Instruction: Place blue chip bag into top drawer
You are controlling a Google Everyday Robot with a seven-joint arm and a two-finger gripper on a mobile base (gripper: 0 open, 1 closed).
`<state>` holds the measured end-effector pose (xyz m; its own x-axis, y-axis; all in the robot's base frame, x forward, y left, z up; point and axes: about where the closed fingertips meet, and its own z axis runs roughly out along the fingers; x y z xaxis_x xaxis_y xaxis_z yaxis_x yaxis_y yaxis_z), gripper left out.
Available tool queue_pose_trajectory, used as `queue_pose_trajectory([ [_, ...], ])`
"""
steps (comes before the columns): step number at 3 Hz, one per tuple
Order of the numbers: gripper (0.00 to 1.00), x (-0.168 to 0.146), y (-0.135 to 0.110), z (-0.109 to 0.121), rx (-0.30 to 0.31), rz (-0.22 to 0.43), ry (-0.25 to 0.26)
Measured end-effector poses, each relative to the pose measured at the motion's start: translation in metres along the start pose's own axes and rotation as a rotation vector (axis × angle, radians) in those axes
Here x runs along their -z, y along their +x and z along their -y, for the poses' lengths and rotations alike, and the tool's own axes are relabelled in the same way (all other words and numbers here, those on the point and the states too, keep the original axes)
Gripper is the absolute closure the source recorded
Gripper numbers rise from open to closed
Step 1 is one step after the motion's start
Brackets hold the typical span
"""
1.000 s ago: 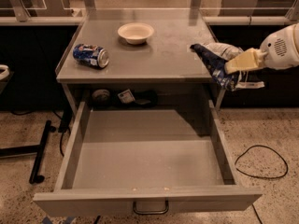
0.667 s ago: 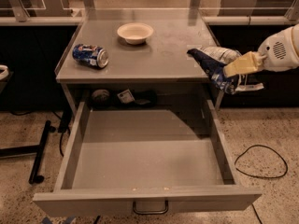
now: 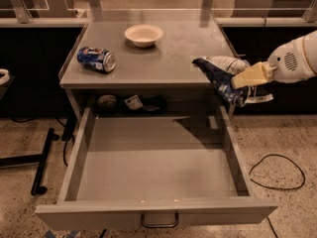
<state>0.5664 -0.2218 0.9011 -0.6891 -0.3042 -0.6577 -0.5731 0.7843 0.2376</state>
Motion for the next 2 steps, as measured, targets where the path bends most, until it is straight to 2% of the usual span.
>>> queue_pose_trajectory([
  [1,1.00,-0.016,0.020,-0.019,0.024,-0.014,-0.053],
  [2,1.00,-0.042,0.032,-0.048,0.025,-0.038,-0.054],
])
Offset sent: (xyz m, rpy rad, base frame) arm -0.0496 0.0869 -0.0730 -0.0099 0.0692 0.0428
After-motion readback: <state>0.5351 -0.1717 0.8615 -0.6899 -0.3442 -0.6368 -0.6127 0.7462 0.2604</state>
